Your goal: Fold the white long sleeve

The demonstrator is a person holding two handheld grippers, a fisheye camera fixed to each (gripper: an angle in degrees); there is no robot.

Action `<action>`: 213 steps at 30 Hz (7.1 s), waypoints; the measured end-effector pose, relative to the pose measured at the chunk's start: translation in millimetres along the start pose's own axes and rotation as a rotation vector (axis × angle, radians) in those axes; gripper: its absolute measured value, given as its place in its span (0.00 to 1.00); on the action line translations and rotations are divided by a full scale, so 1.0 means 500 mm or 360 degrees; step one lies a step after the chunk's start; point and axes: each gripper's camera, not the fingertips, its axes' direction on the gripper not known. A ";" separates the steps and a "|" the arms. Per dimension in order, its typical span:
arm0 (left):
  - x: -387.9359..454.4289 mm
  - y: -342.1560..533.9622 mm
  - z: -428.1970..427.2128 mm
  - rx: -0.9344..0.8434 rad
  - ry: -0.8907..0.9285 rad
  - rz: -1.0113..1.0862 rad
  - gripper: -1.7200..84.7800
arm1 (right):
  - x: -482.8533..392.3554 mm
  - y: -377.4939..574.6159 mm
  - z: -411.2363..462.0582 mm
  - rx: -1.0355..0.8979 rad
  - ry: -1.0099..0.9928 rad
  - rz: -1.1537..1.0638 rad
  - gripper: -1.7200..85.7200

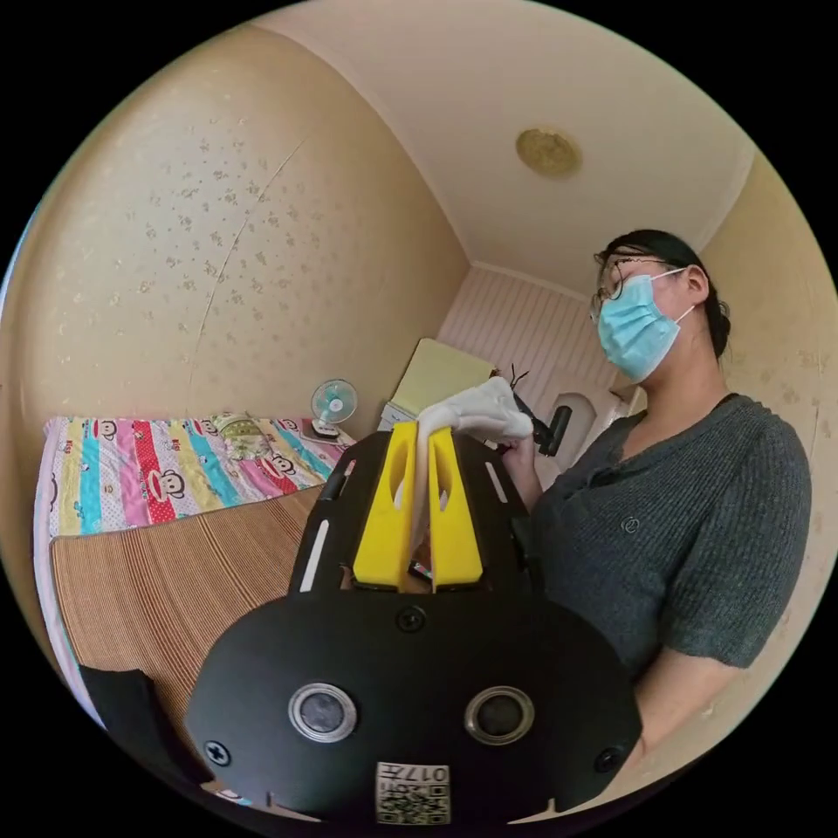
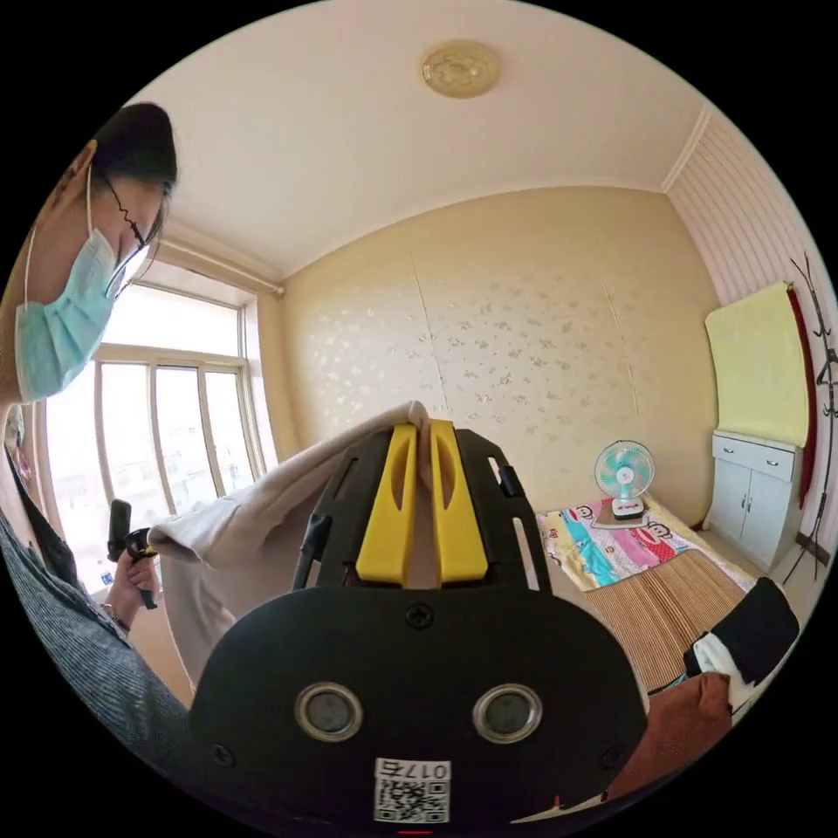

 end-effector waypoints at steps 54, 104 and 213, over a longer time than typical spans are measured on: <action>-1.221 0.253 -0.822 0.0037 -0.0693 -0.3633 0.15 | 0.384 0.777 0.862 -0.3170 0.0253 0.1338 0.03; -1.104 0.036 -0.035 -0.0802 -0.1182 -0.1497 0.17 | 0.695 0.684 0.751 -0.2404 -0.0336 0.1708 0.07; -1.147 0.242 -0.445 -0.1933 -0.1064 -0.1344 0.17 | 0.569 0.645 0.760 -0.2991 -0.0034 0.0737 0.13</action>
